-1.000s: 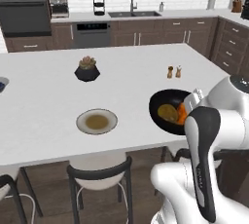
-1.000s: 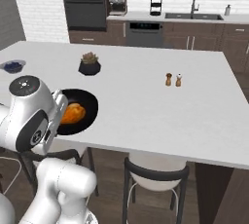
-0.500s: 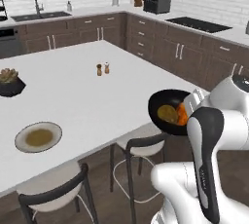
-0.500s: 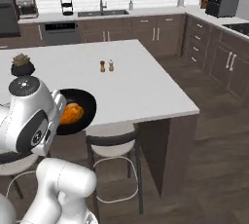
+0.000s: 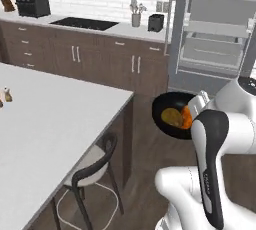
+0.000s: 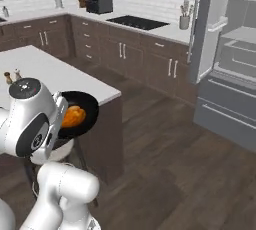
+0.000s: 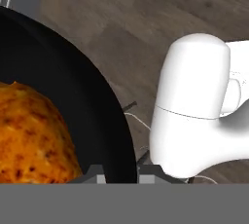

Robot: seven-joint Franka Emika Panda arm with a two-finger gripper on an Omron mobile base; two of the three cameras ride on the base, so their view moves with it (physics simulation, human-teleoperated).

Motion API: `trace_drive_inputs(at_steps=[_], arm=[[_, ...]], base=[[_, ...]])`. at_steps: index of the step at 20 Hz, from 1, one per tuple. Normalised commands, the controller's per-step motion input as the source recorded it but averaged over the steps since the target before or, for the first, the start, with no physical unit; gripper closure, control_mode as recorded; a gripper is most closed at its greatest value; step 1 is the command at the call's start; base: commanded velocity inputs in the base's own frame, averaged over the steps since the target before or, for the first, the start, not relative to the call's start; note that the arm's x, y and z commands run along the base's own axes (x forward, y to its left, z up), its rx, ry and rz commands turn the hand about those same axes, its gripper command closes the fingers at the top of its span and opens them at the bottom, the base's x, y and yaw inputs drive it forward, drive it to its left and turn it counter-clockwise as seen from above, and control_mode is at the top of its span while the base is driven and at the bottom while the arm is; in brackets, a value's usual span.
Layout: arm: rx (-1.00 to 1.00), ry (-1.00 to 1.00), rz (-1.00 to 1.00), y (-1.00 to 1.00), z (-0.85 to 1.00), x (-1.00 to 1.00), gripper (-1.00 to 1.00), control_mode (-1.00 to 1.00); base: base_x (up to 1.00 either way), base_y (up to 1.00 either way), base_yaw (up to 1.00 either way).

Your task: Pick the chicken drumstick and avocado from their plates and place them in the bowl. Then put the bowl in the fridge.

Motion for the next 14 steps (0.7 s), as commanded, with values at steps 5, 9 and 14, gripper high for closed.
trace_drive_inputs(at_steps=[5,9,14], arm=[[0.00,0.00,0.00,0.00,0.00,0.00,1.00,1.00],[0.00,0.00,0.00,0.00,0.00,0.00,1.00,1.00],[0.00,0.00,0.00,0.00,0.00,0.00,1.00,1.00]], base=[[0.29,-0.55,-0.67],[0.64,-0.53,-0.46],[0.89,-0.25,-0.39]])
